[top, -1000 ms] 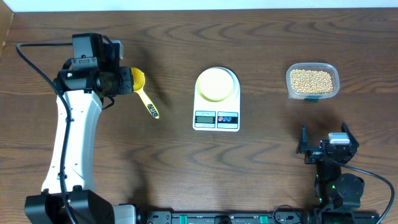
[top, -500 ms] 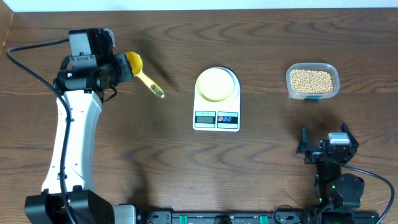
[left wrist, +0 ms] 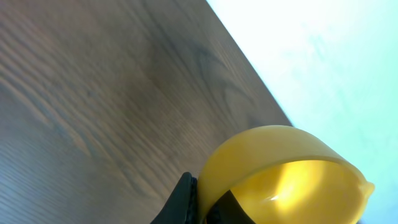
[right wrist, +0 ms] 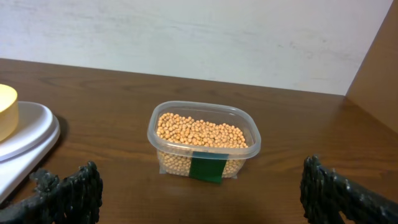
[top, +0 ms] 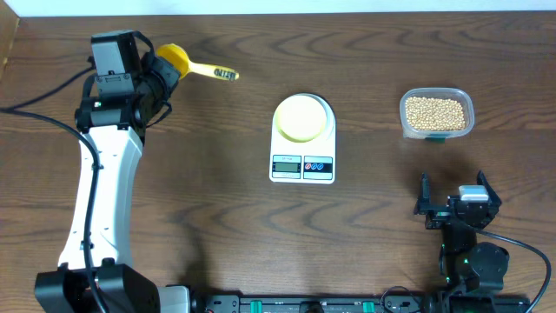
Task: Scoop item into bowl and weigh 50g on scale
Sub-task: 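Lift the yellow scoop with the left gripper and move it forward, then carry the scoop toward the far side, left of the scale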
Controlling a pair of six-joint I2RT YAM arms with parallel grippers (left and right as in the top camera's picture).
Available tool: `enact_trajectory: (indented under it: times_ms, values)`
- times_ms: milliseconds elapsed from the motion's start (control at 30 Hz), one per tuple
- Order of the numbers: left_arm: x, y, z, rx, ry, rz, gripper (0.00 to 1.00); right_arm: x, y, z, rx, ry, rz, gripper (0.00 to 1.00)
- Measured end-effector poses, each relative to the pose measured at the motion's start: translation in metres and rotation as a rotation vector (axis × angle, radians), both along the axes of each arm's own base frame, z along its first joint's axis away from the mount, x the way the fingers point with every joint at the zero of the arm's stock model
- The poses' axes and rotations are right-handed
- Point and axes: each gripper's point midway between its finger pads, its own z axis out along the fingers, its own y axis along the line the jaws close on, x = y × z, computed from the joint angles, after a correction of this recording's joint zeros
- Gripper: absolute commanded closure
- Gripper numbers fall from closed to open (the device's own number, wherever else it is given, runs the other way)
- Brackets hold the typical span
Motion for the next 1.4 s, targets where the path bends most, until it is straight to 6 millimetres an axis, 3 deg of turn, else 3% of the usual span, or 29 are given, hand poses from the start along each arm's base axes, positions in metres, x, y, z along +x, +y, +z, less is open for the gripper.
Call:
enact_trajectory:
  times_ms: [267, 467, 1033, 1400]
  values:
    - [0.006, -0.001, -0.019, -0.193, 0.057, 0.184, 0.92, 0.0, 0.0, 0.0, 0.0, 0.0, 0.0, 0.01]
    - [0.018, -0.016, -0.017, -0.252, 0.027, 0.2, 0.92, 0.0, 0.0, 0.0, 0.0, 0.0, 0.0, 0.01]
    - [0.025, -0.07, -0.028, -0.233, 0.039, 0.123, 0.92, 0.0, 0.0, 0.0, 0.0, 0.0, 0.0, 0.01]
    - [0.026, -0.07, -0.031, -0.225, 0.044, 0.129, 0.92, 0.0, 0.0, 0.0, 0.0, 0.0, 0.0, 0.01]
